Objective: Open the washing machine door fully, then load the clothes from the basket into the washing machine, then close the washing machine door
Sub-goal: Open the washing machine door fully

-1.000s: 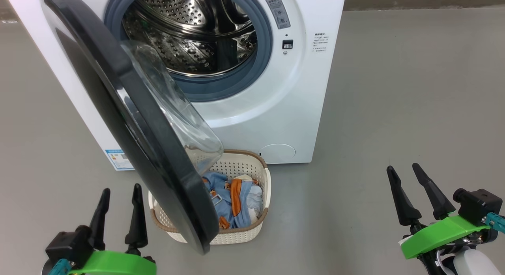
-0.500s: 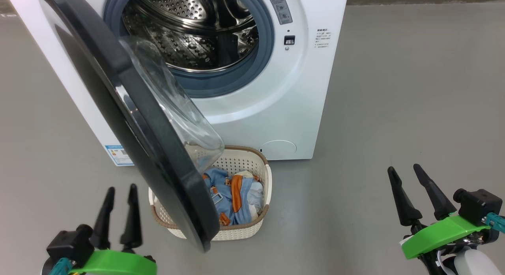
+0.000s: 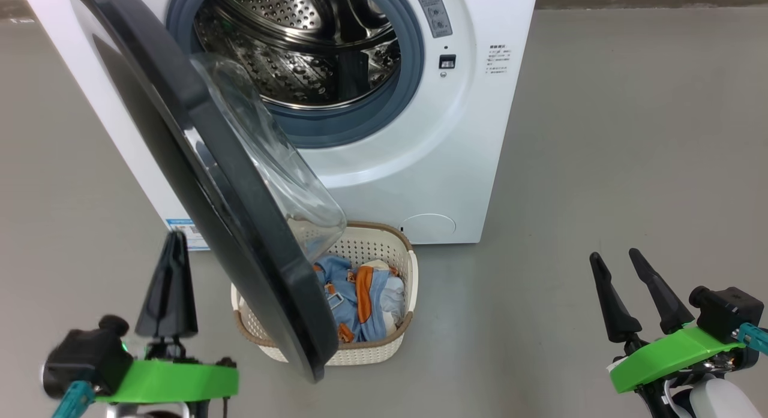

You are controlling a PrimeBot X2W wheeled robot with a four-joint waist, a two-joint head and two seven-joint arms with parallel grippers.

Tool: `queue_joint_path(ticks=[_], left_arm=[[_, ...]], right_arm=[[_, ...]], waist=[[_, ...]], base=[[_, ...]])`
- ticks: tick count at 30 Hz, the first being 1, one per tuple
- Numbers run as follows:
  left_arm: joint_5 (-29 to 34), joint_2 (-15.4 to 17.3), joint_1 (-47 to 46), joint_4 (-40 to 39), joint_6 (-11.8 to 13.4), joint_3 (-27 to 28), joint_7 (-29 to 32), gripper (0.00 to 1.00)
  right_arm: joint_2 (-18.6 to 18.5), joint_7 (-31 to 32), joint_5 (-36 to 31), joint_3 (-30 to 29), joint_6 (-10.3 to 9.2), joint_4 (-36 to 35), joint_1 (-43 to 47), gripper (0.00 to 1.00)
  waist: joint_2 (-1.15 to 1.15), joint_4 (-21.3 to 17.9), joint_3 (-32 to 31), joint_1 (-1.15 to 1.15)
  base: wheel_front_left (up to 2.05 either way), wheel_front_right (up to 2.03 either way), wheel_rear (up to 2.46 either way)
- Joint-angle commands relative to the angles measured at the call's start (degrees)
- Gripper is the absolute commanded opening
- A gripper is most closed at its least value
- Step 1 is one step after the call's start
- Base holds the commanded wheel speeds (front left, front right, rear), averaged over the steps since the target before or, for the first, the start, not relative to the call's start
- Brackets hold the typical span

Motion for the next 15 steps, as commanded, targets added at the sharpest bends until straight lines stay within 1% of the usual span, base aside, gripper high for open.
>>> queue_joint_path(ticks=[1,9,12,15], left_arm=[[0.7,0.9,-2.5,-2.6,0.2,1.4,-0.4,0.00],[3.5,1.1,-2.3,-15.0,-0.8,-4.8,0.6,0.00],[3.0,1.1,-1.9,-17.8,-1.1,-7.7,2.2,0.00],[2.0,1.0,-1.2,-18.3,-1.4,-11.0,3.7,0.00]], right_arm=[[-0.3,-0.7,-0.9,1.1,0.09,-1.2,-1.2,1.00],[-0.1,-0.7,-0.3,2.3,0.09,-1.3,-1.1,1.00],[-0.2,-0.7,-0.1,2.6,0.09,-1.3,-1.1,1.00],[-0.1,-0.7,0.5,2.9,0.09,-1.3,-1.1,1.00]], waist=[[0.00,0.0,0.0,0.00],[0.00,-0.5,-0.1,0.00],[0.00,-0.7,-0.1,0.00],[0.00,-1.1,0.1,0.00]], base=[[0.00,0.00,0.00],[0.00,0.00,0.00],[0.00,0.00,0.00],[0.00,0.00,0.00]])
